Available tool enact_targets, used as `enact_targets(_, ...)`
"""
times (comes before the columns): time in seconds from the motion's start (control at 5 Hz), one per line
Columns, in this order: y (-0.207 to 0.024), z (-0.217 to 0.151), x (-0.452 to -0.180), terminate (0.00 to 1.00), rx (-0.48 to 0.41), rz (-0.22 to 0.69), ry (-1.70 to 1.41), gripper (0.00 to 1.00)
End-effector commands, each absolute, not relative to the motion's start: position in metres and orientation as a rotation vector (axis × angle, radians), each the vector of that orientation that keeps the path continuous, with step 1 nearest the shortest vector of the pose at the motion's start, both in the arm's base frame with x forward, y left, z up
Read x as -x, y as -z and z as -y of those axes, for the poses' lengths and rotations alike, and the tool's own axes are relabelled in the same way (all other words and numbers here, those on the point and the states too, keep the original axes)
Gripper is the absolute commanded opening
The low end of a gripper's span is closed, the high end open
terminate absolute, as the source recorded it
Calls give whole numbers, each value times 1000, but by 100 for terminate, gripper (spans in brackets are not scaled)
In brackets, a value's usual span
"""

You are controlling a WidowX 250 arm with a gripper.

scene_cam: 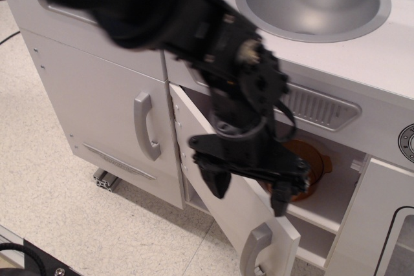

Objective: Close cabinet

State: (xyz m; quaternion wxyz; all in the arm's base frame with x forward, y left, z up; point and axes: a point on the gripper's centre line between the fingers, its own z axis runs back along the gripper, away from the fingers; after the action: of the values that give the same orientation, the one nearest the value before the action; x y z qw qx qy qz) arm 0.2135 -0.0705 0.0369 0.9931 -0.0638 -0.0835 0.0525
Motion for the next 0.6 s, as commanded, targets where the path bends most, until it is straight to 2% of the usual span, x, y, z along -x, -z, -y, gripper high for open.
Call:
enact_targets(0.0,0,27,-187,0,1,179,-5,100)
enact_targets(0.2,25,18,-195,0,-41,185,-16,100)
enact_targets(0.4,37,24,-213,0,-39,209,-45,100)
